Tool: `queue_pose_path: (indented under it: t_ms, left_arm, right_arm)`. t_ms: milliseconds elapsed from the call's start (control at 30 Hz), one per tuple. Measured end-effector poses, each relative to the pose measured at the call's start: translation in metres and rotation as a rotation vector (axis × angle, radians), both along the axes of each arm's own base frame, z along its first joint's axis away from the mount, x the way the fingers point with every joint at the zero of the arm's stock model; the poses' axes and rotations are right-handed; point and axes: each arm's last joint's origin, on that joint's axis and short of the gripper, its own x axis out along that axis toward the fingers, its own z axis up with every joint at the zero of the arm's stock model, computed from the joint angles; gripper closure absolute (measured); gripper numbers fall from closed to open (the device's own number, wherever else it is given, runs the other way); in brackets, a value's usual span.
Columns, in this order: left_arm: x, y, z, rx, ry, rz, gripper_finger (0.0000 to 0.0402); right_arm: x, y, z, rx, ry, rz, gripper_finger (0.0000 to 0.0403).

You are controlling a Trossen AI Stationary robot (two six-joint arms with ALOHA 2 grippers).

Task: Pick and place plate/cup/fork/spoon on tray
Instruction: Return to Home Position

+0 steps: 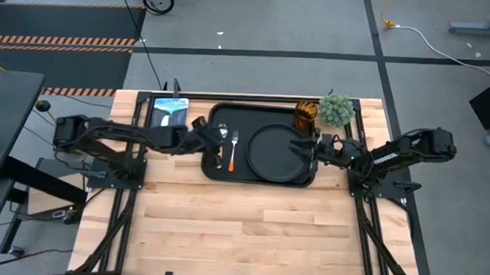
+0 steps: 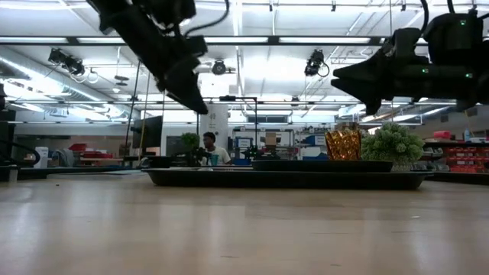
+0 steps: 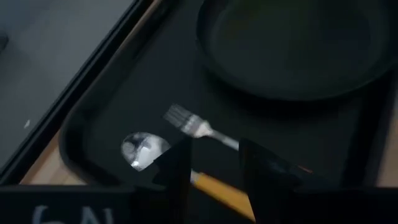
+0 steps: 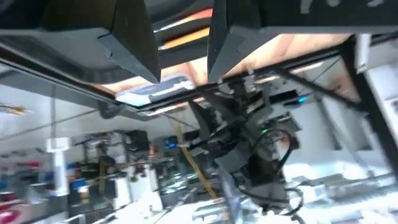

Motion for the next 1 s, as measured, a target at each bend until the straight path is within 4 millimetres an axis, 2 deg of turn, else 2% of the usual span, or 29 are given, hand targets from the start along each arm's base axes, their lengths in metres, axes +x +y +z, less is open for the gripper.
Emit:
queue_pose_path:
  t_ms: [167, 433, 733, 1000]
  left_arm:
    - [-0.024, -0.012, 0.009, 0.006, -0.062, -0.041, 0.0260]
    - [-0.063, -0.022, 0.020, -0.041, -0.173, -0.111, 0.0260]
    - [-0.110, -0.029, 0.018, -0.156, -0.367, -0.237, 0.0260]
    - [-0.146, -0.031, 0.008, -0.183, -0.534, -0.259, 0.0260]
  right_arm:
    - [-0.002, -0.001, 0.004, -0.037, -0.025, 0.075, 0.0267]
    - [-0.008, -0.012, 0.010, -0.068, -0.054, 0.077, 0.0296]
    - [-0.013, -0.019, 0.015, -0.062, -0.078, 0.083, 0.0330]
    - [-0.017, -0.025, 0.018, -0.046, -0.109, 0.040, 0.0343]
